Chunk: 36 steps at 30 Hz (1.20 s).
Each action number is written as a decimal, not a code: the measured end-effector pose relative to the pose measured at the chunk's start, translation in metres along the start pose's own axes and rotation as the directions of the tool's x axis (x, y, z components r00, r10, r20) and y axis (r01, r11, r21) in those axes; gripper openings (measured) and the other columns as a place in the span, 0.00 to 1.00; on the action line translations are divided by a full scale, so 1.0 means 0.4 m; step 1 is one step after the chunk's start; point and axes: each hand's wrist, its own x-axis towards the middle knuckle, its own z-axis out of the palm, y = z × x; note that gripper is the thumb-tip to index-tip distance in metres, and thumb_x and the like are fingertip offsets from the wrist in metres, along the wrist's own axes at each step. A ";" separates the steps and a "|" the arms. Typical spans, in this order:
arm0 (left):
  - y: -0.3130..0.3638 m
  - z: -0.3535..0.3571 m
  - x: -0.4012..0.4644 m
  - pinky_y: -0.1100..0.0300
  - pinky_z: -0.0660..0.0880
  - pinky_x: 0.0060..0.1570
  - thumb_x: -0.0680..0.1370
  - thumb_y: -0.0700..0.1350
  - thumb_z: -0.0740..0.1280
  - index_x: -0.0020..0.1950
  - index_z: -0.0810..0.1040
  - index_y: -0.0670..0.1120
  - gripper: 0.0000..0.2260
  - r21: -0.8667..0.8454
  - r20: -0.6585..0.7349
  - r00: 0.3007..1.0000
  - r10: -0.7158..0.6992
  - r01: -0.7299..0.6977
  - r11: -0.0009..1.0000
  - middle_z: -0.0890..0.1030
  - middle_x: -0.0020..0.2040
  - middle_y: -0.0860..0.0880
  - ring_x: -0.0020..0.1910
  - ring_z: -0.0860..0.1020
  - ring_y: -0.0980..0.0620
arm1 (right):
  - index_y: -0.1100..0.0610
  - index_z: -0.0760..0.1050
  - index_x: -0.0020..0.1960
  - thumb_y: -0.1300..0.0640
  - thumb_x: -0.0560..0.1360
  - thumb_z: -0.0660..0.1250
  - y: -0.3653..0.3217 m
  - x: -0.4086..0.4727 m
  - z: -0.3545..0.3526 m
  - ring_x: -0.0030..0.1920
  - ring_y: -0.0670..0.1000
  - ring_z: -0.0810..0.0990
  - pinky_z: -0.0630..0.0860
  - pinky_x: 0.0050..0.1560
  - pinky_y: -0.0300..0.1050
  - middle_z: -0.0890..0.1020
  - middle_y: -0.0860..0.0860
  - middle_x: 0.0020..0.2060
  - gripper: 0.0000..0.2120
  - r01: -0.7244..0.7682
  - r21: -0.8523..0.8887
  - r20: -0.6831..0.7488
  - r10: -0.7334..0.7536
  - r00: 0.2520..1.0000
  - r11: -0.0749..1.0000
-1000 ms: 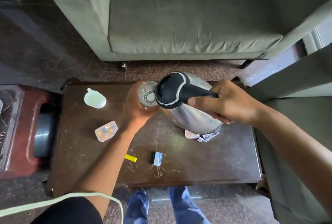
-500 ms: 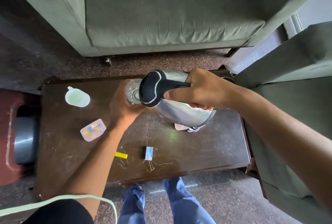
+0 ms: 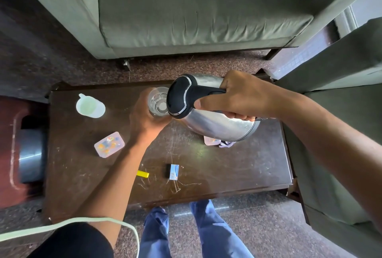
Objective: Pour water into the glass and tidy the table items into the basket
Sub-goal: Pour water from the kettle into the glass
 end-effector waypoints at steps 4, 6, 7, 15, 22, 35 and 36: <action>-0.012 0.006 -0.004 0.57 0.77 0.55 0.67 0.57 0.86 0.74 0.75 0.55 0.39 0.033 -0.011 1.000 -0.020 0.021 0.999 0.85 0.65 0.55 0.57 0.80 0.59 | 0.57 0.74 0.24 0.35 0.69 0.72 -0.002 -0.002 0.000 0.22 0.53 0.71 0.69 0.25 0.43 0.73 0.52 0.20 0.28 -0.014 -0.011 0.011 0.014 1.000 1.000; -0.015 0.006 -0.004 0.54 0.80 0.58 0.68 0.55 0.86 0.75 0.75 0.55 0.38 0.038 -0.004 1.000 -0.016 0.016 0.999 0.85 0.67 0.54 0.59 0.83 0.55 | 0.57 0.74 0.25 0.32 0.66 0.72 -0.004 -0.004 -0.001 0.23 0.53 0.71 0.70 0.27 0.45 0.73 0.52 0.21 0.28 -0.031 -0.006 0.023 0.031 0.999 1.000; -0.015 0.006 -0.004 0.53 0.81 0.59 0.68 0.55 0.86 0.75 0.75 0.55 0.38 0.038 0.001 1.000 -0.011 0.011 0.999 0.85 0.67 0.54 0.60 0.83 0.55 | 0.57 0.74 0.25 0.32 0.65 0.71 -0.004 -0.005 -0.002 0.23 0.53 0.71 0.70 0.28 0.46 0.73 0.53 0.22 0.29 -0.036 -0.005 0.030 0.036 0.999 0.999; -0.008 0.011 -0.002 0.58 0.76 0.57 0.69 0.54 0.86 0.75 0.75 0.53 0.38 0.039 0.024 1.000 -0.011 0.010 0.999 0.85 0.67 0.53 0.60 0.80 0.59 | 0.57 0.75 0.26 0.34 0.69 0.72 0.001 -0.006 -0.006 0.22 0.53 0.72 0.69 0.25 0.42 0.75 0.53 0.22 0.28 -0.029 -0.013 0.020 0.029 0.999 0.999; -0.014 0.023 0.002 0.56 0.79 0.58 0.69 0.53 0.86 0.75 0.75 0.53 0.38 0.058 0.013 1.000 -0.013 0.012 0.998 0.85 0.66 0.52 0.62 0.83 0.53 | 0.57 0.76 0.26 0.33 0.67 0.72 0.008 -0.004 -0.012 0.22 0.53 0.72 0.70 0.25 0.42 0.75 0.52 0.21 0.28 -0.040 -0.013 0.010 0.040 0.999 0.999; -0.030 0.047 0.004 0.54 0.78 0.57 0.68 0.55 0.87 0.76 0.74 0.54 0.40 0.065 0.008 1.000 -0.011 0.011 0.998 0.84 0.67 0.51 0.63 0.84 0.49 | 0.56 0.74 0.24 0.34 0.69 0.73 0.025 0.003 -0.011 0.19 0.51 0.72 0.69 0.21 0.38 0.74 0.49 0.18 0.28 -0.063 -0.023 -0.008 0.063 0.998 0.998; -0.031 0.049 0.005 0.55 0.77 0.57 0.68 0.55 0.87 0.76 0.74 0.54 0.40 0.066 0.004 1.000 -0.011 0.011 0.998 0.85 0.67 0.52 0.64 0.84 0.49 | 0.56 0.74 0.24 0.34 0.69 0.73 0.026 0.003 -0.010 0.19 0.51 0.72 0.69 0.21 0.38 0.74 0.49 0.18 0.28 -0.061 -0.024 -0.010 0.061 0.998 0.998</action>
